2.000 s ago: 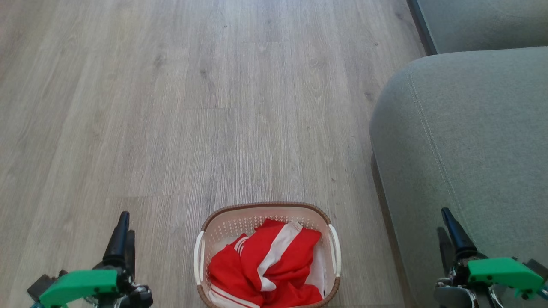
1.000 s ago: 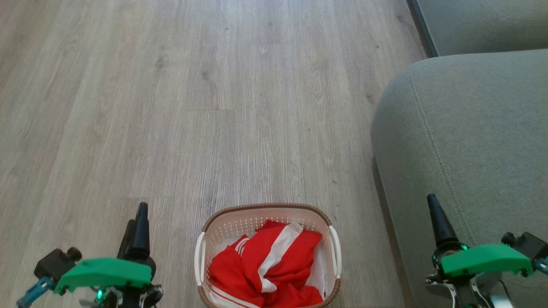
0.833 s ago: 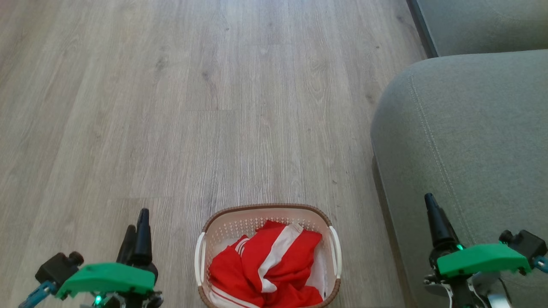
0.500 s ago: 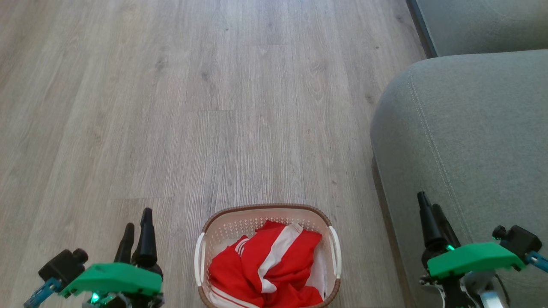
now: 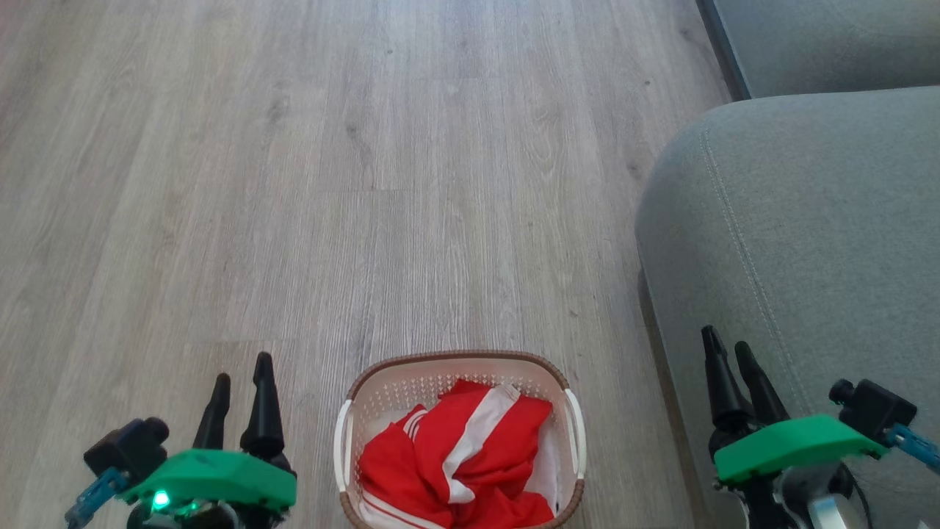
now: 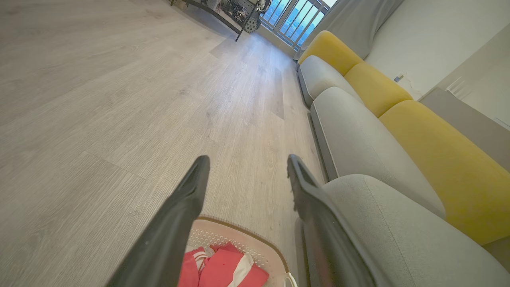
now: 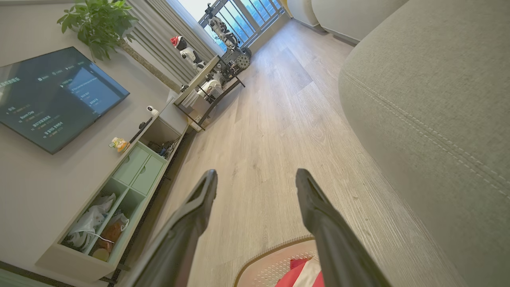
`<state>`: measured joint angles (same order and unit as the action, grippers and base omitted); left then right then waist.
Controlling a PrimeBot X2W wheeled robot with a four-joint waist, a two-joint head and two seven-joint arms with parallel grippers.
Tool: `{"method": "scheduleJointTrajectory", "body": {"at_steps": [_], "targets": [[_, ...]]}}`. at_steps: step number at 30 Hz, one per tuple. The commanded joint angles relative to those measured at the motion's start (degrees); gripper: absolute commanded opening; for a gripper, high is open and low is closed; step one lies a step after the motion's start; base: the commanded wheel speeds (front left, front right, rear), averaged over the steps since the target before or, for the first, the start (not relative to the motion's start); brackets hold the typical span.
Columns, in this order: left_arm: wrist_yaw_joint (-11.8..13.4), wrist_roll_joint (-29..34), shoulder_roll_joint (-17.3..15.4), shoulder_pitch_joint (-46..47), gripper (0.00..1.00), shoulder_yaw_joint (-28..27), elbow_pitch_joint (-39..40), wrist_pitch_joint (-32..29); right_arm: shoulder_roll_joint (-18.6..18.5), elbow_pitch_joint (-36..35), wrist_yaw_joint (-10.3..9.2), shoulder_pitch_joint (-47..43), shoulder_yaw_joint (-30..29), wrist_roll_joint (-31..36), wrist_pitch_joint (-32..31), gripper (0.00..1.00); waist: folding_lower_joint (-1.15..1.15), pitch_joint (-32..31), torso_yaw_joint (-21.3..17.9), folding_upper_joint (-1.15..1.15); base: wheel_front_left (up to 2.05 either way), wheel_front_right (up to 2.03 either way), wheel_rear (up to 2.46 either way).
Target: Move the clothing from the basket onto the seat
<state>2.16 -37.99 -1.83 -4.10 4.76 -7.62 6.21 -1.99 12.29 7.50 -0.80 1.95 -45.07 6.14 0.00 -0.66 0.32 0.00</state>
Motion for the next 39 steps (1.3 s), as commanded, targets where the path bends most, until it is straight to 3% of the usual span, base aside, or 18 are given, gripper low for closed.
{"method": "scheduleJointTrajectory", "body": {"at_steps": [1,39], "targets": [[0.4,1.6,-0.8,0.7,1.00,-1.0,2.3,0.7,-0.6,-2.4,-0.01,1.0,1.0,1.5,0.7,1.00,0.00,0.0,0.0,0.00,0.00,0.00,0.00],[6.1,28.0,-1.0,-2.2,1.00,2.3,2.7,7.3,-0.8,-4.8,-0.01,0.5,4.4,26.2,7.3,1.00,0.00,-0.2,0.1,0.00,0.00,0.00,0.00]]}}
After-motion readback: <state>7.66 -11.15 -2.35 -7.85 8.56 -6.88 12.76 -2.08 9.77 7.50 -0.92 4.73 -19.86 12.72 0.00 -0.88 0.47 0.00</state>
